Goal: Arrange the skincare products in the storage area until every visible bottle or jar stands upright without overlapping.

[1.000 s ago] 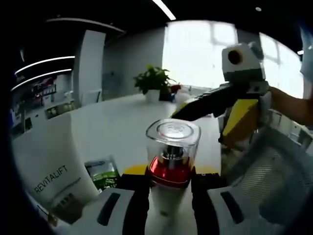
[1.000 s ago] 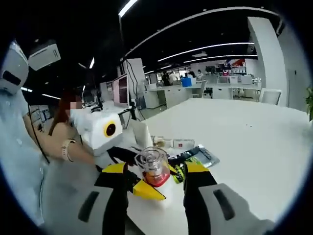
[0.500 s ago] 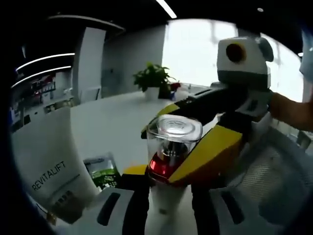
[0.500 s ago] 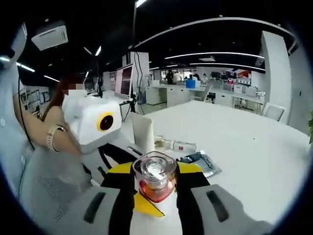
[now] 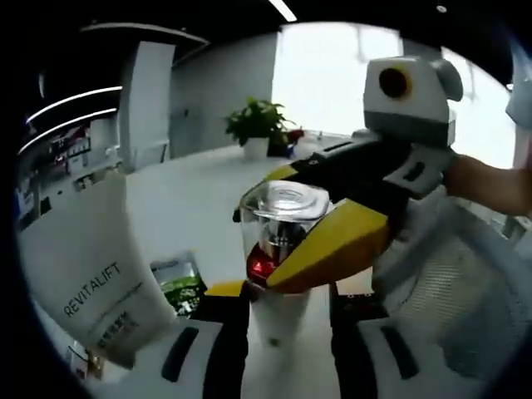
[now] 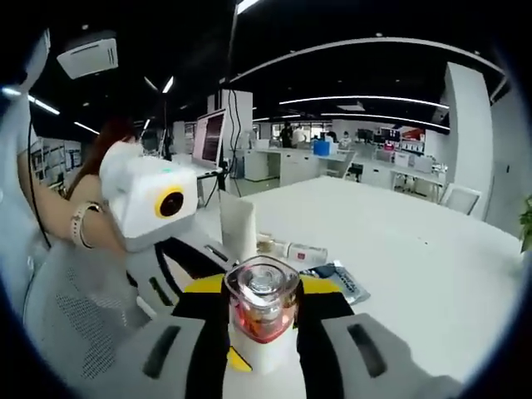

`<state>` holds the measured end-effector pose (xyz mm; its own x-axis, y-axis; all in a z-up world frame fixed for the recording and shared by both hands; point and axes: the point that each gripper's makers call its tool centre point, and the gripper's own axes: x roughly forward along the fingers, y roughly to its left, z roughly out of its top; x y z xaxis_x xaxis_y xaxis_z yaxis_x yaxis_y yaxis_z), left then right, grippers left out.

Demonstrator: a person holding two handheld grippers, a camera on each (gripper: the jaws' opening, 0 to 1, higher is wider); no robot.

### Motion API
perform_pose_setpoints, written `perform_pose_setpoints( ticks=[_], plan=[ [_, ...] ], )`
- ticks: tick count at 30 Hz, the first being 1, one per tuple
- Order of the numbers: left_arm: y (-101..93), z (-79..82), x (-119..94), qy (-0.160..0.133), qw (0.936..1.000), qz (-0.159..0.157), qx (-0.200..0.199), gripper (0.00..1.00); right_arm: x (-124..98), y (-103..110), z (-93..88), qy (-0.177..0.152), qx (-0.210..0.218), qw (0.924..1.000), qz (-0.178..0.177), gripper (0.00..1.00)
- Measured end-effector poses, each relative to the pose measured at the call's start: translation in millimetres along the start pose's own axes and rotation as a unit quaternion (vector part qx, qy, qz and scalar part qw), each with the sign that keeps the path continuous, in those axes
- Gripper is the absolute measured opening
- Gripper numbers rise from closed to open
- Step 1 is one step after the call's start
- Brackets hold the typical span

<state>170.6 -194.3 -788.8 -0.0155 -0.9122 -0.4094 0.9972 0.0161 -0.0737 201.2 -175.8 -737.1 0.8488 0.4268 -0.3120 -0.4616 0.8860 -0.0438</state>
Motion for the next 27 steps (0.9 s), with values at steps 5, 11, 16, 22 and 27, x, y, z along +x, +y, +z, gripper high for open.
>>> perform_pose_setpoints(
  ticks=[5,11,16,22,27],
  plan=[
    [0.2,-7.8,-14,0.025,0.9997,0.001,-0.006,0.39,4,-4,1.0,-0.003,0.002,1.0000,-0.001,0.30],
    [-7.6,-25.4,-30,0.064,0.9979,-0.014,0.001,0.29,11,-8,3.9,-0.010,0.005,0.9999,-0.005,0.30],
    [-32.0,-40.0,-30,0.098,0.9931,-0.064,0.011,0.26,20,-8,8.5,-0.014,0.003,0.9999,-0.004,0.29],
    [-38.4,-42.6,-22,0.101,0.9919,-0.077,0.008,0.26,26,-8,11.4,-0.018,0.005,0.9998,-0.003,0.30],
    [-37.4,-43.2,-21,0.101,0.9918,-0.078,0.007,0.26,28,-3,12.6,-0.015,0.011,0.9997,0.017,0.31]
  ],
)
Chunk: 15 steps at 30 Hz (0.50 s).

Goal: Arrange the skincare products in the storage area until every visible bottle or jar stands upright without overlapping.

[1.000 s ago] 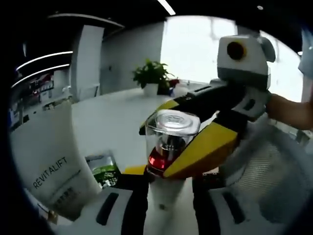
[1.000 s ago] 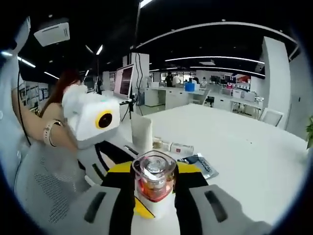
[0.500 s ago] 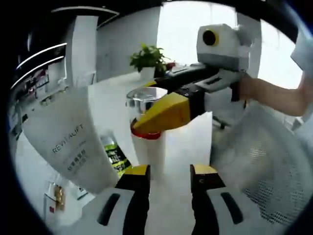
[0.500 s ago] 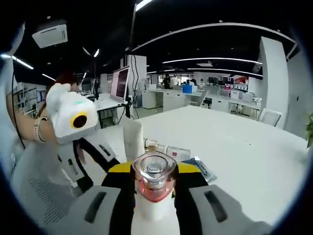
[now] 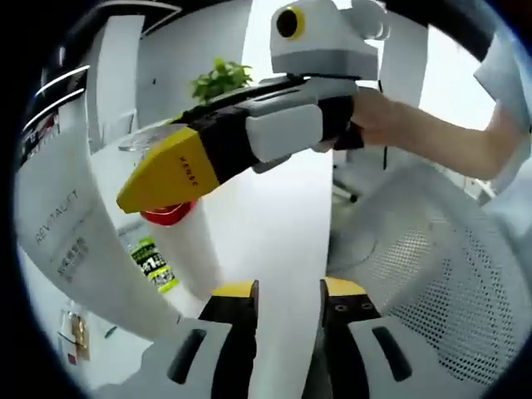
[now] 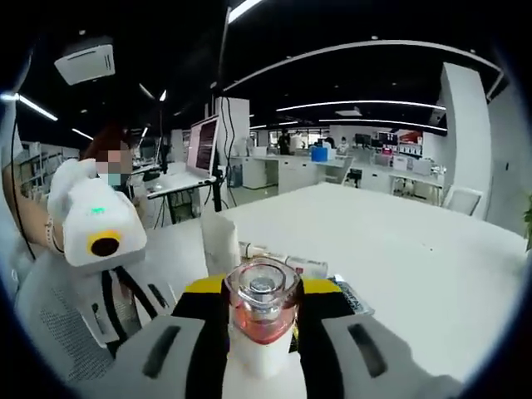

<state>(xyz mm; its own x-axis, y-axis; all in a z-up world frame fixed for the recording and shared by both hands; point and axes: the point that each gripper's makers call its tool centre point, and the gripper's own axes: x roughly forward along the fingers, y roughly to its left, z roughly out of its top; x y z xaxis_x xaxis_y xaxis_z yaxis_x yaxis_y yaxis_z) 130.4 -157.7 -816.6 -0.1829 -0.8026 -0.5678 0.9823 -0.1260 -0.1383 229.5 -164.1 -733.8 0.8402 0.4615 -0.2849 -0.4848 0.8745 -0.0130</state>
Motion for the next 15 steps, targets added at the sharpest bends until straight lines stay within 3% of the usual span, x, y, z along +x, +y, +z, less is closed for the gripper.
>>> perform_pose_setpoints(
  ticks=[8,10,11,13,15],
  plan=[
    [0.5,-1.2,2,0.005,1.0000,0.000,0.005,0.26,-5,0,-2.9,0.003,-0.011,0.9999,0.002,0.37],
    [0.9,-2.2,1,0.007,0.9999,0.000,0.008,0.26,-8,2,-6.1,0.006,0.007,0.9998,0.020,0.40],
    [-0.2,-2.8,2,0.008,0.9999,-0.004,0.008,0.26,-9,5,-13.6,0.020,0.015,0.9988,0.042,0.42],
    [-1.8,-3.9,3,0.012,0.9999,-0.008,0.008,0.25,-10,3,-26.5,0.048,0.011,0.9978,0.044,0.46],
    [-2.5,-4.9,3,0.015,0.9998,-0.010,0.011,0.25,-11,-1,-36.4,0.062,-0.013,0.9970,0.045,0.41]
  ],
)
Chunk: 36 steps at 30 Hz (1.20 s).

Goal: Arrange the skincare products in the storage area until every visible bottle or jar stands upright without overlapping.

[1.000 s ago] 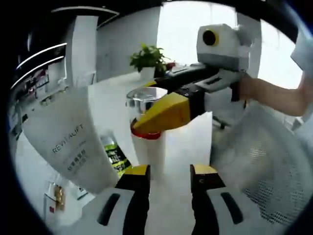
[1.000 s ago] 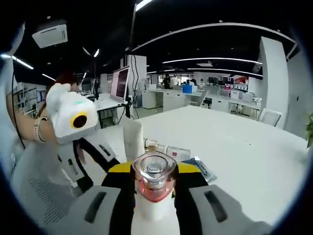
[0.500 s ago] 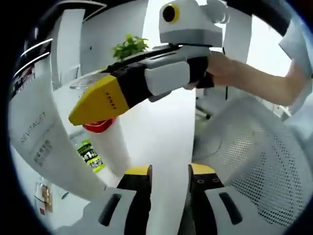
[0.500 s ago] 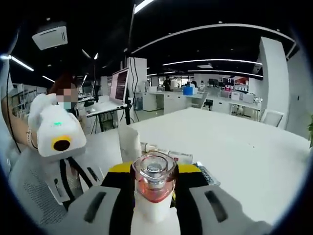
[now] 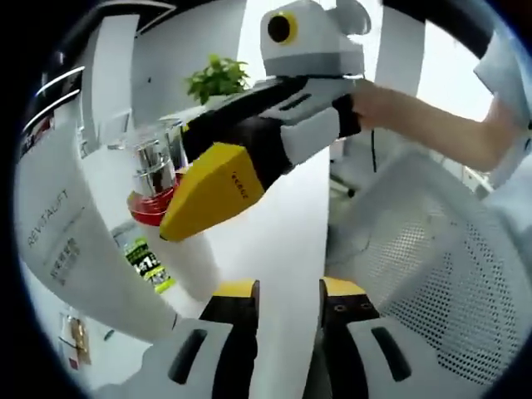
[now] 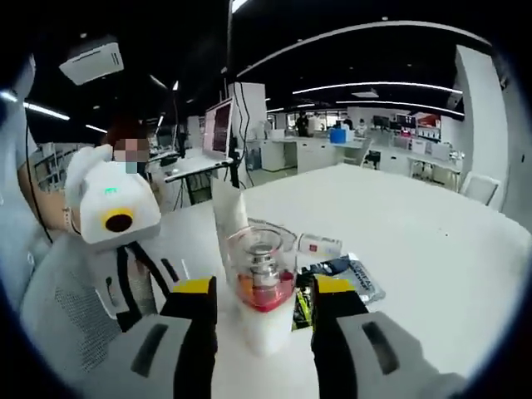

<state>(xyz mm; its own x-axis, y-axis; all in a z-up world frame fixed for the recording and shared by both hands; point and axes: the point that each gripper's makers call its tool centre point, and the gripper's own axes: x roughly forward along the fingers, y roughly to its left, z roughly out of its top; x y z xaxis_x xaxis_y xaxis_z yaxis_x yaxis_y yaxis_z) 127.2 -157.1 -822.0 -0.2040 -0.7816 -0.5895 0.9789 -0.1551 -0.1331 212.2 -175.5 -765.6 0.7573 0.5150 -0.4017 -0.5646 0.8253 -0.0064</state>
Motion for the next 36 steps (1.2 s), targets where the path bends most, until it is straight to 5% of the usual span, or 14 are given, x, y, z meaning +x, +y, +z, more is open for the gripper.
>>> perform_pose_setpoints(
  ticks=[9,32,36],
  plan=[
    [4.9,-2.6,-3,0.002,0.9999,0.007,-0.013,0.25,17,-1,-33.5,0.060,0.003,0.9980,0.018,0.29],
    [7.8,-6.8,-3,0.010,0.9996,0.010,-0.024,0.24,26,-4,-34.0,0.054,0.012,0.9984,0.008,0.25],
    [10.0,-7.5,-5,0.010,0.9995,0.014,-0.027,0.24,22,-8,-39.2,0.060,0.012,0.9981,0.001,0.18]
  ],
)
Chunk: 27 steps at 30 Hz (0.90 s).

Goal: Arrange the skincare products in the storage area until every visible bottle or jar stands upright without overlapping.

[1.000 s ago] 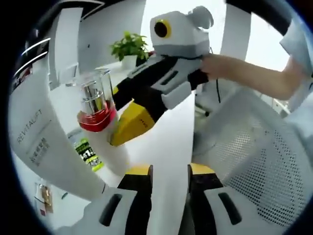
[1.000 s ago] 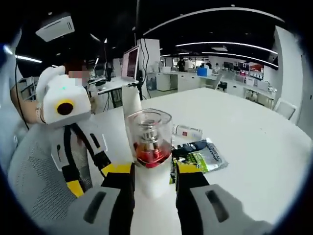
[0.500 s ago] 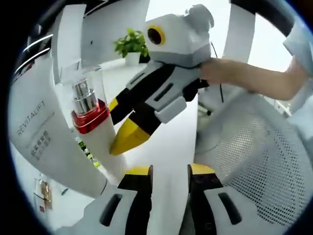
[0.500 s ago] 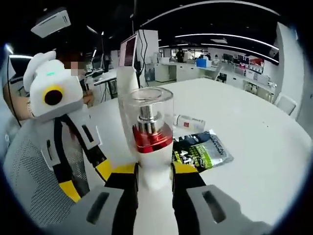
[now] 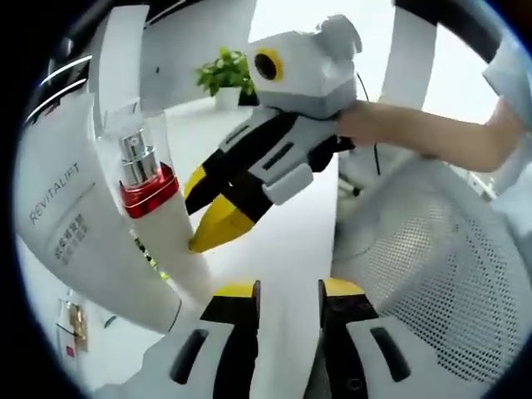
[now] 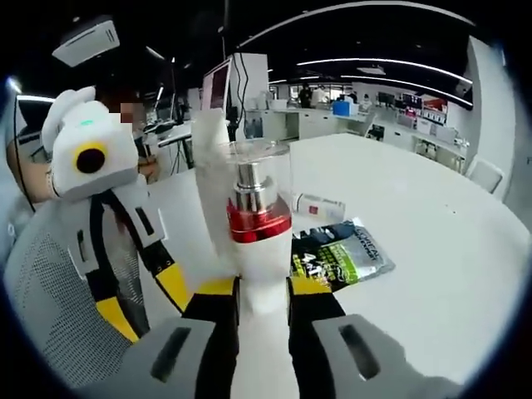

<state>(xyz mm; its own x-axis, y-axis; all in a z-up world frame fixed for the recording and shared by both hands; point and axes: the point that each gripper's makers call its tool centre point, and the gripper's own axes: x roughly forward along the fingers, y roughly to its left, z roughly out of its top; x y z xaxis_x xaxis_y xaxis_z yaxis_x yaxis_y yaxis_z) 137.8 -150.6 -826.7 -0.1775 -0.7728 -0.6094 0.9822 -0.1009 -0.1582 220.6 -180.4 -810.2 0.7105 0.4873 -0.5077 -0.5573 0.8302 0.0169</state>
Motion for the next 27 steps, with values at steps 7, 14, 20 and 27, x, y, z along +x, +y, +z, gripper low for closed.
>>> perform_pose_setpoints(
  ticks=[7,14,20,27],
  plan=[
    [13.9,-1.9,-11,-0.004,0.9995,0.026,-0.017,0.24,-14,-11,12.1,-0.026,0.018,0.9993,-0.019,0.26],
    [22.5,-5.0,-18,-0.006,0.9984,0.043,-0.035,0.24,-18,1,54.4,-0.095,-0.002,0.9952,0.022,0.44],
    [20.6,-5.8,-17,-0.004,0.9986,0.039,-0.035,0.24,-3,2,60.6,-0.097,-0.038,0.9903,0.093,0.38],
    [22.7,-4.3,-18,-0.011,0.9981,0.040,-0.045,0.24,12,2,55.6,-0.091,-0.057,0.9815,0.158,0.29]
  ],
)
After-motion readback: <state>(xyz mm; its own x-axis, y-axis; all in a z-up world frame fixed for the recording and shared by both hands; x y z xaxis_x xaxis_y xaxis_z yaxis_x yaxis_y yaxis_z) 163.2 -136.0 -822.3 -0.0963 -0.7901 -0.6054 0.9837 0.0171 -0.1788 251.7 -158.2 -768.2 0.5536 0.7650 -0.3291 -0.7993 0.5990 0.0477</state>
